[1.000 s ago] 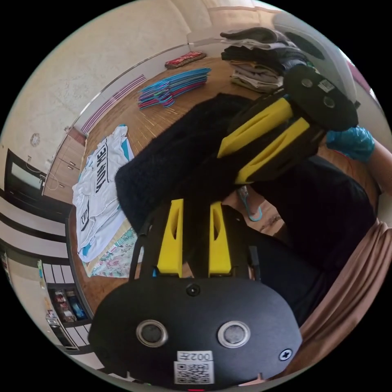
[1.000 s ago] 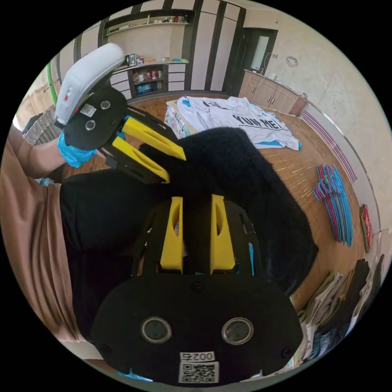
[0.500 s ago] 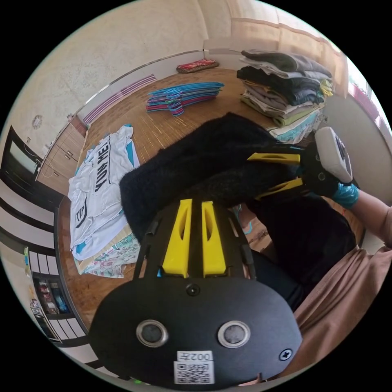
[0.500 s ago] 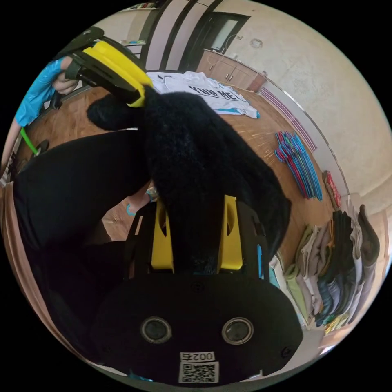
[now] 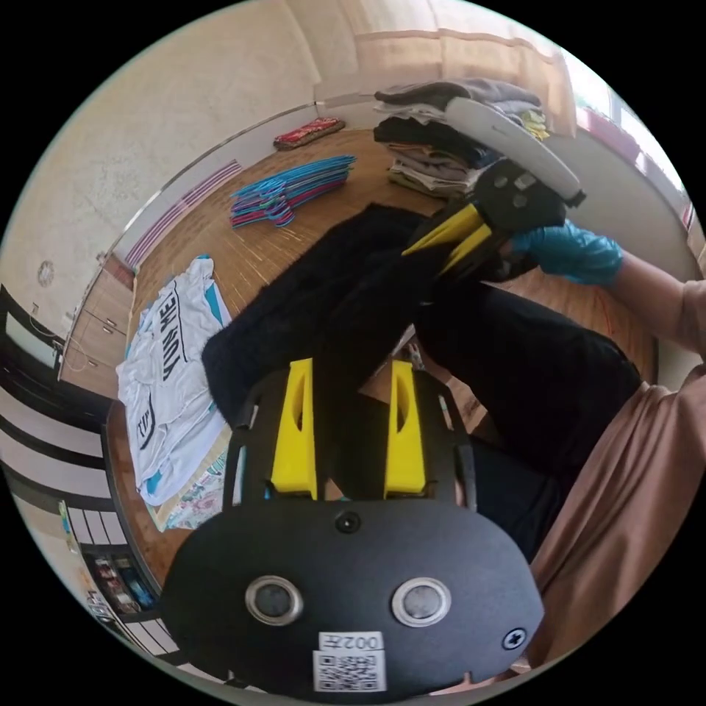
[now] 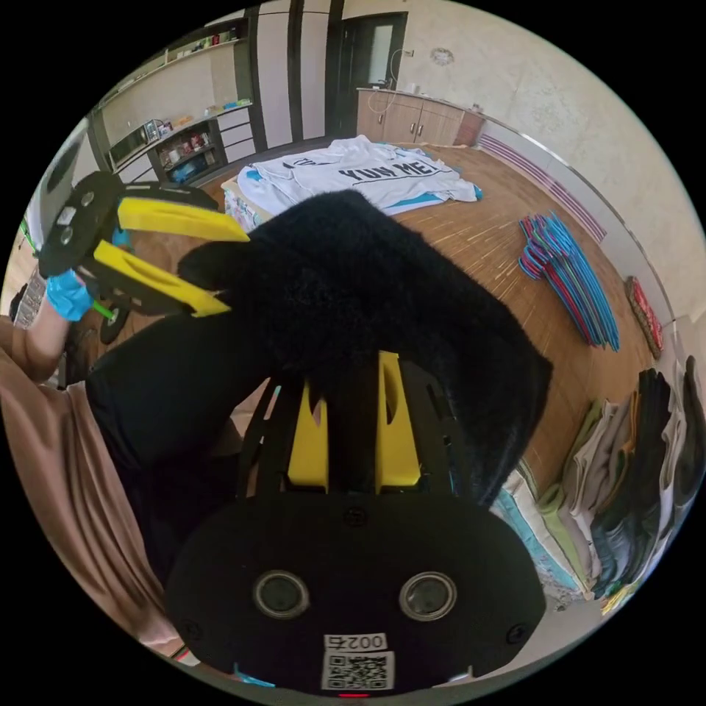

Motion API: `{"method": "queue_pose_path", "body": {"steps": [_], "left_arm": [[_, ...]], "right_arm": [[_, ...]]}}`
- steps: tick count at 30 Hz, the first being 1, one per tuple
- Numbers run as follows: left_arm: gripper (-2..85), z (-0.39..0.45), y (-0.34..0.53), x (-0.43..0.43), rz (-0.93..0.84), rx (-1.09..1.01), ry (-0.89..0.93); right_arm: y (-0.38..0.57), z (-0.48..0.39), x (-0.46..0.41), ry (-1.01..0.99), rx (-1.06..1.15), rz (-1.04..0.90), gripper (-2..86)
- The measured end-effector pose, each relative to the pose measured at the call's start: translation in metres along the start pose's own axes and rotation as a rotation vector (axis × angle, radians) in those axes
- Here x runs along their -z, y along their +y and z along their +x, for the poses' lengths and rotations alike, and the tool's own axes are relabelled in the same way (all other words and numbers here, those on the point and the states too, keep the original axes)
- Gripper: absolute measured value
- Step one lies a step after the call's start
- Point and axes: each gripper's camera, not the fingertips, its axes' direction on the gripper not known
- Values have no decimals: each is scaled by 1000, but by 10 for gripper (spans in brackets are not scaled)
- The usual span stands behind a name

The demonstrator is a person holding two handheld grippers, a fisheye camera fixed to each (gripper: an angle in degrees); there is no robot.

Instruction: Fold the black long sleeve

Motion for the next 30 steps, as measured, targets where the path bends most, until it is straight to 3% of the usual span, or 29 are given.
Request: {"method": "queue_pose_path", "body": {"steps": [7,17,30], "left_arm": [[143,4,-13,-34,-99,15,-203],[87,-10,-25,-38,-119,89,-103],[76,-13,-33,-20,-68,110,-105]], "right_arm": [[-6,13,14,-47,37,-6,93],[19,-1,-2,-33,115,-19,154],[60,-20,-25,296,-3,43,182]]}}
